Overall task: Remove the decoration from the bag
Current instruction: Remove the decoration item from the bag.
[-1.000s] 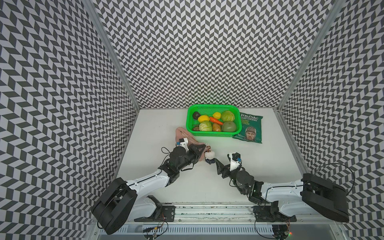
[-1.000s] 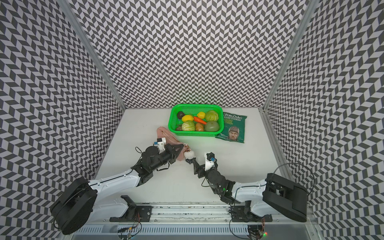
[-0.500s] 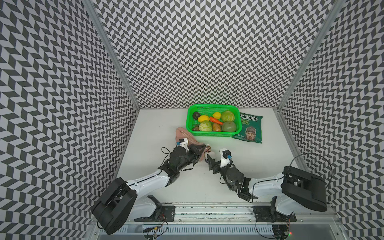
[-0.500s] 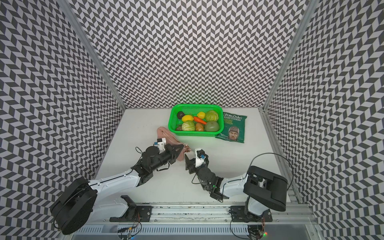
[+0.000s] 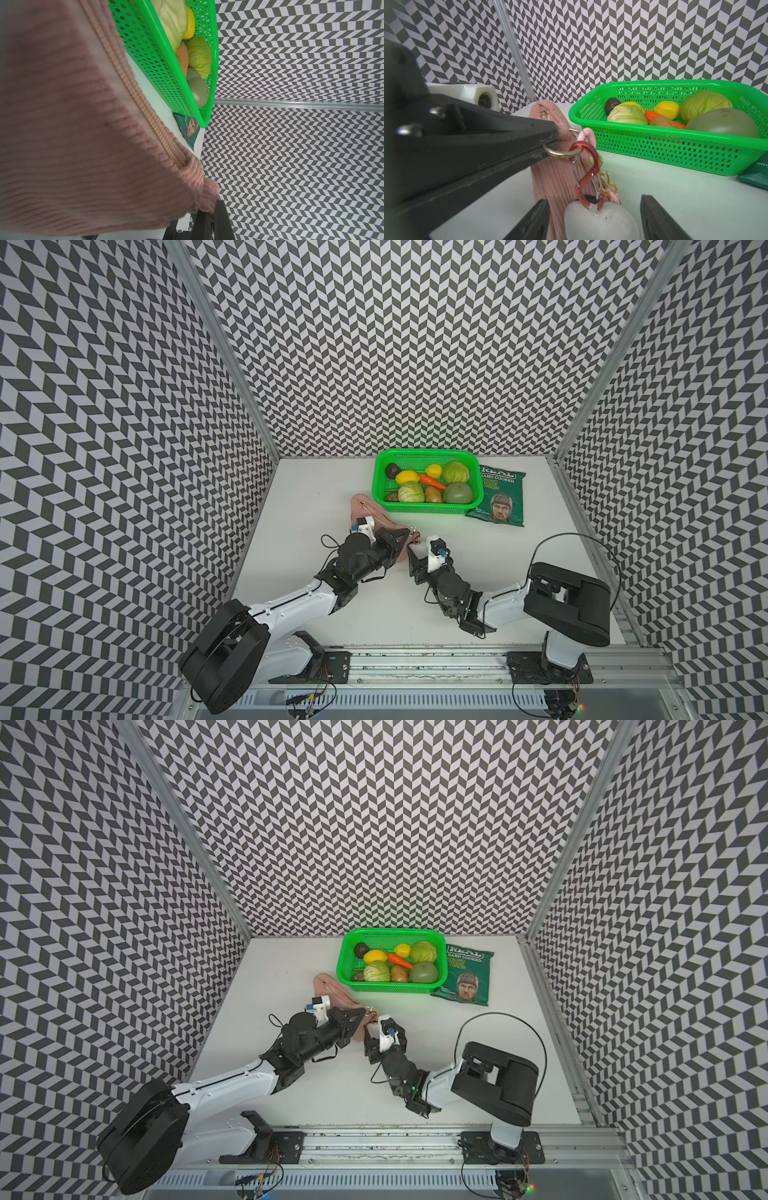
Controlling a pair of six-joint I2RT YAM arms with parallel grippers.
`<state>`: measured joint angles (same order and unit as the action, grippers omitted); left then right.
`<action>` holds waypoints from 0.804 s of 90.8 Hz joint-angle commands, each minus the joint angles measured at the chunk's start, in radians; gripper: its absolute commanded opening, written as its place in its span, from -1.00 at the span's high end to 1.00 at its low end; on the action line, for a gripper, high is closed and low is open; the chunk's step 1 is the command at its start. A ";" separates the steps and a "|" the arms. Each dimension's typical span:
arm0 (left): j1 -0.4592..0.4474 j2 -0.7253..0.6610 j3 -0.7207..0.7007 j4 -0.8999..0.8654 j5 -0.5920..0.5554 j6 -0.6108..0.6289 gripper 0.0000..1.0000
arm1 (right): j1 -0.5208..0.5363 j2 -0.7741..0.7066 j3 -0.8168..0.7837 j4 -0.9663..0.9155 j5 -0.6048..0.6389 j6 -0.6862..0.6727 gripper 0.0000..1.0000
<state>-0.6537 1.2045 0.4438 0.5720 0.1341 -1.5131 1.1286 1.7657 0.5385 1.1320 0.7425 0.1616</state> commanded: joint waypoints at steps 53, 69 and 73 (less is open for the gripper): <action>0.006 -0.011 0.017 0.038 -0.005 -0.001 1.00 | -0.030 0.051 0.068 0.049 -0.057 -0.041 -0.37; 0.006 -0.016 0.016 0.034 -0.008 0.001 1.00 | -0.035 0.048 0.070 0.026 -0.094 -0.046 -0.15; 0.006 -0.017 0.016 0.034 -0.008 0.002 1.00 | -0.037 0.040 0.063 0.016 -0.106 -0.045 -0.08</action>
<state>-0.6537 1.2003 0.4438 0.5621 0.1276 -1.5166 1.0988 1.8118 0.5976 1.1427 0.6750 0.1230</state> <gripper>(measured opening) 0.052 0.567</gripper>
